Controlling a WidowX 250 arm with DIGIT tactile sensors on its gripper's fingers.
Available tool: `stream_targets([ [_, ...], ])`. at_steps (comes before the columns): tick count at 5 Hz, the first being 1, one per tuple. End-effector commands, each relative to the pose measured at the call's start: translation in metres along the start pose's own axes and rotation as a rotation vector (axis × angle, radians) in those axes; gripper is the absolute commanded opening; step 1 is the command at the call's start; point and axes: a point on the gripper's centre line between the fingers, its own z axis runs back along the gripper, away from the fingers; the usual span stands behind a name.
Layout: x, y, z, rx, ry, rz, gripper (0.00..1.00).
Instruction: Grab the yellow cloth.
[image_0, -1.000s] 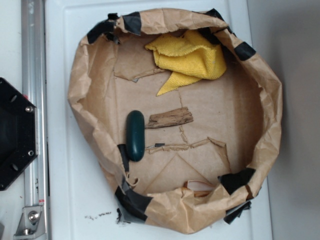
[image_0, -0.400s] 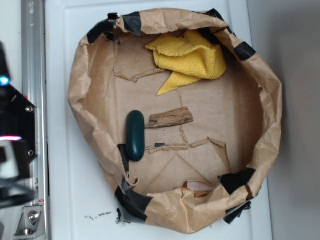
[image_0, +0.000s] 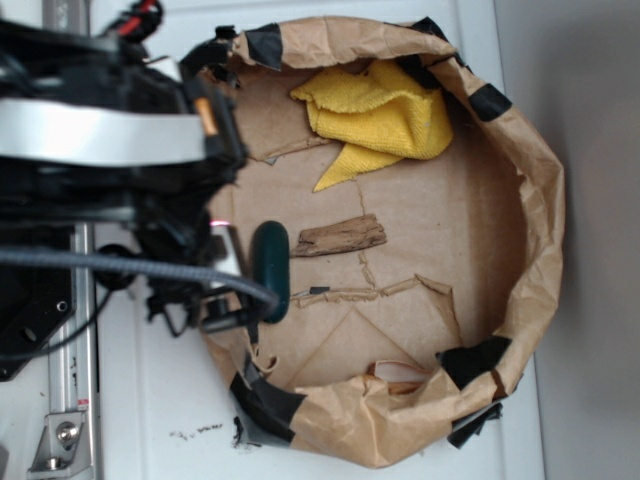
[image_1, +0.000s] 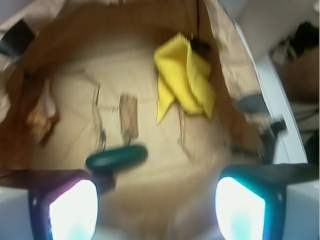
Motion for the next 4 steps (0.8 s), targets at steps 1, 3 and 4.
stream_targets([
  [1, 0.045, -0.006, -0.051, 0.029, -0.046, 0.093, 1.00],
  [3, 0.083, 0.008, -0.119, 0.119, -0.018, 0.224, 1.00],
  [4, 0.103, 0.027, -0.137, 0.171, -0.007, 0.229, 1.00],
])
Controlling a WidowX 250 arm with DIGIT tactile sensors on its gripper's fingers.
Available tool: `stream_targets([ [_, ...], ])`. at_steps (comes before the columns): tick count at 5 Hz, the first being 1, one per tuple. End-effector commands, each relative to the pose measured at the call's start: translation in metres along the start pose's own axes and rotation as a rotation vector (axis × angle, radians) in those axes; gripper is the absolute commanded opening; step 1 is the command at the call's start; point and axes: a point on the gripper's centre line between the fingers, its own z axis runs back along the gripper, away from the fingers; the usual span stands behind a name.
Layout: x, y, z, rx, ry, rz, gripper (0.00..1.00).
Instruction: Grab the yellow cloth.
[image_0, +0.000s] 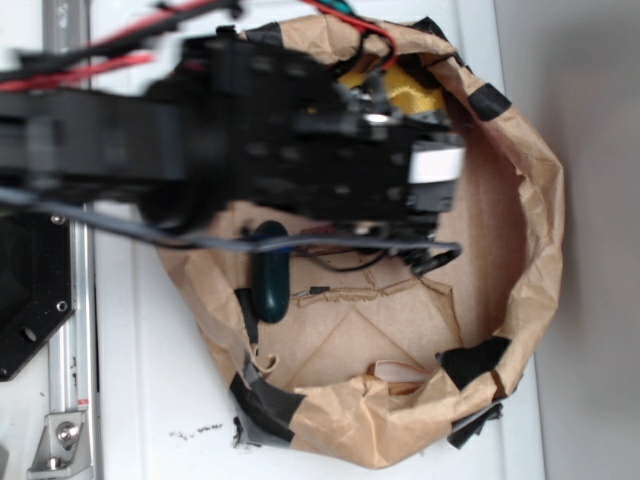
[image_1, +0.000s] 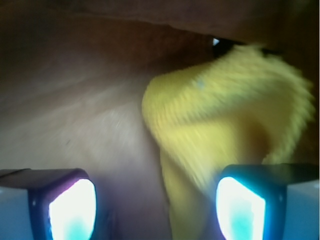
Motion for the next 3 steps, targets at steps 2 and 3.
stream_targets([
  [2, 0.039, 0.035, -0.013, 0.046, 0.006, 0.034, 1.00],
  [3, 0.036, 0.053, -0.014, 0.054, 0.020, 0.059, 1.00],
])
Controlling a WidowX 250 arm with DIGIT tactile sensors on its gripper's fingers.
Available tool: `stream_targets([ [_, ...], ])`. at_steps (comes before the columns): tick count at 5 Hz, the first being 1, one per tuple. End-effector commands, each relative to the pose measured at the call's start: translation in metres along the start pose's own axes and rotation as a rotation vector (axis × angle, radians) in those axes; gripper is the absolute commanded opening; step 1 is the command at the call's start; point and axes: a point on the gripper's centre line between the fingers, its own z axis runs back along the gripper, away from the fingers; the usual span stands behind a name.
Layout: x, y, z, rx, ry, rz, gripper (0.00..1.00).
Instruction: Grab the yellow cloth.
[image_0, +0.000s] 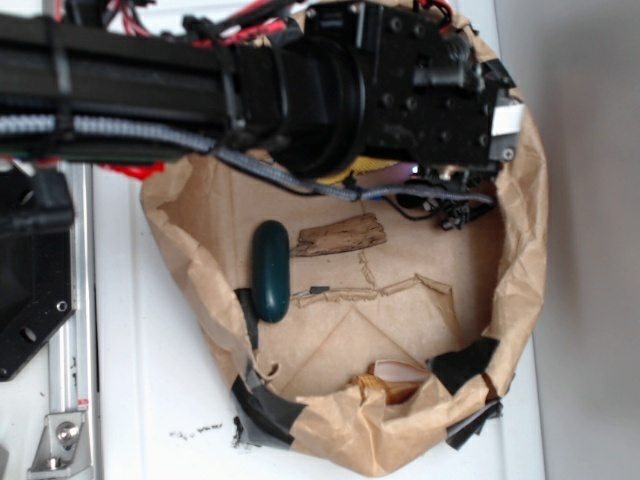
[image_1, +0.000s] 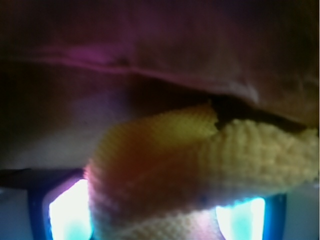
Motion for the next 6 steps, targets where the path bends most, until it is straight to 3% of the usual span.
stream_targets([
  [1, 0.009, 0.036, 0.002, -0.004, -0.024, 0.071, 0.00],
  [3, 0.003, 0.026, 0.000, -0.017, -0.010, -0.018, 0.00],
  [4, -0.008, 0.011, 0.020, -0.085, 0.003, -0.132, 0.00],
  [5, -0.035, -0.015, 0.066, -0.295, 0.080, -0.358, 0.00],
  [6, -0.055, -0.029, 0.117, -0.380, 0.058, -0.446, 0.00],
])
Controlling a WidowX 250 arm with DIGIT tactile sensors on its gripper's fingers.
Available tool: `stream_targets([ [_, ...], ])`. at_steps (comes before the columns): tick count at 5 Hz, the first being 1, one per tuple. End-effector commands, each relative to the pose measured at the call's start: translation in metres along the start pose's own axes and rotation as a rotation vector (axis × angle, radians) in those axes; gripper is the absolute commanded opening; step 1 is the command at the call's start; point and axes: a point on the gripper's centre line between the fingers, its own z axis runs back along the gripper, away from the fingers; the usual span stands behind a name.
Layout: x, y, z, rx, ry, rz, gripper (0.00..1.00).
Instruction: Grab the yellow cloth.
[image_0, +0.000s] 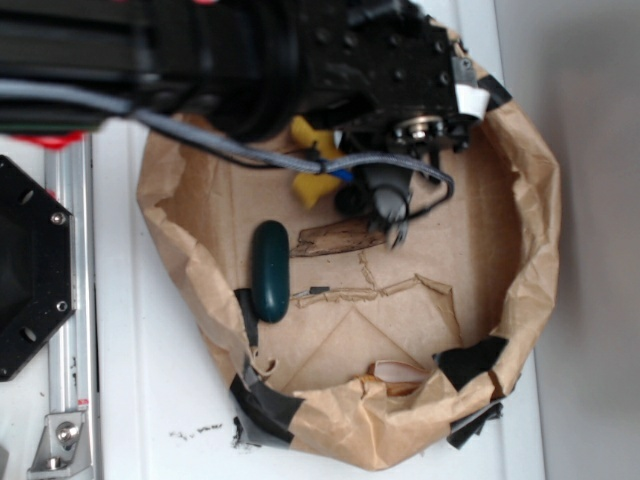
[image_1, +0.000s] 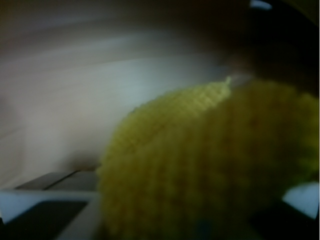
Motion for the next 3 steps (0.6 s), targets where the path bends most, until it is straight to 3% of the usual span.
stream_targets([
  [1, -0.018, -0.043, 0.076, -0.087, -0.095, -0.126, 0.00],
  [3, -0.009, -0.027, 0.067, -0.042, -0.081, -0.061, 0.00],
])
